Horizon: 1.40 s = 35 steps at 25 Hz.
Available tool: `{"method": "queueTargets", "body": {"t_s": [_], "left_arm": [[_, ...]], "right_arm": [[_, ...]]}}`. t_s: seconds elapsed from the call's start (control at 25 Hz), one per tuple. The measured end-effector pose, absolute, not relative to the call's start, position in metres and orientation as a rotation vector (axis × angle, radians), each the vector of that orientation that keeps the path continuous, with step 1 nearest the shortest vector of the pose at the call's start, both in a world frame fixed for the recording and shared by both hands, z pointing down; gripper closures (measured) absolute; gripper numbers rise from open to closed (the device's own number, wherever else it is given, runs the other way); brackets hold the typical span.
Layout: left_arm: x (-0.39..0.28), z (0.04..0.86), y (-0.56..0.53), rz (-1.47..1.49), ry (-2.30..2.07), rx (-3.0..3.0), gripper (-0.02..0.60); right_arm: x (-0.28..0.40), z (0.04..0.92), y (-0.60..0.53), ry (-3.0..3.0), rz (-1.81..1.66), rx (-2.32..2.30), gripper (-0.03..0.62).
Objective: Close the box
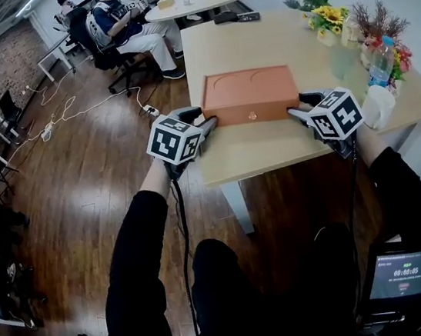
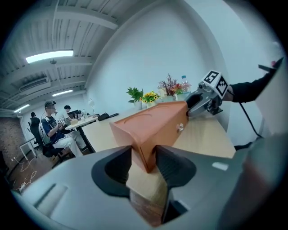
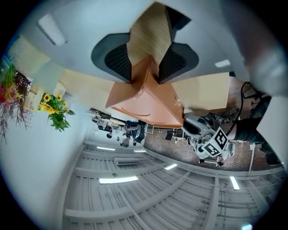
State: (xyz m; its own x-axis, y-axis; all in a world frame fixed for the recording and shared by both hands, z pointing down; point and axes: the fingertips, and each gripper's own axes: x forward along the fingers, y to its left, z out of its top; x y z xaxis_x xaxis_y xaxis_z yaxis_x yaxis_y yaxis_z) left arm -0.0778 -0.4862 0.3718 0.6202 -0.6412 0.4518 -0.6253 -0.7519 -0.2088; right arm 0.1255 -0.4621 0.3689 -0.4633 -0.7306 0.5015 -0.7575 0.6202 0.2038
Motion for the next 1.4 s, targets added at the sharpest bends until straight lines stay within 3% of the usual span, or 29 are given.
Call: {"method": "queueTargets", "body": {"t_s": [0.32,0.56,0.8,1.4], "left_arm": [[-0.082,0.361,-0.469,-0.616,1.131,-2.846,0.428],[-0.095,0.304,-0.331,-0.061,1.146,-2.836,0.428],[-0.085,0.33,-0.205,0.137,1.279,-2.903,0.43],[-0.025,0.369,-0.067,0.065,1.169,-2.975,0.431]], "right_arm": [[0.126,0.356,-0.452,-2.403,0.094,1.21,0.405],[0.12,0.299,-0.349,-2.84,0.278,1.264,0.424],[0.082,0.314,-0.224,-3.033,0.291,1.233,0.454],[0.059,0.341,-0.107,-2.974,0.176,1.417,0.513]]}}
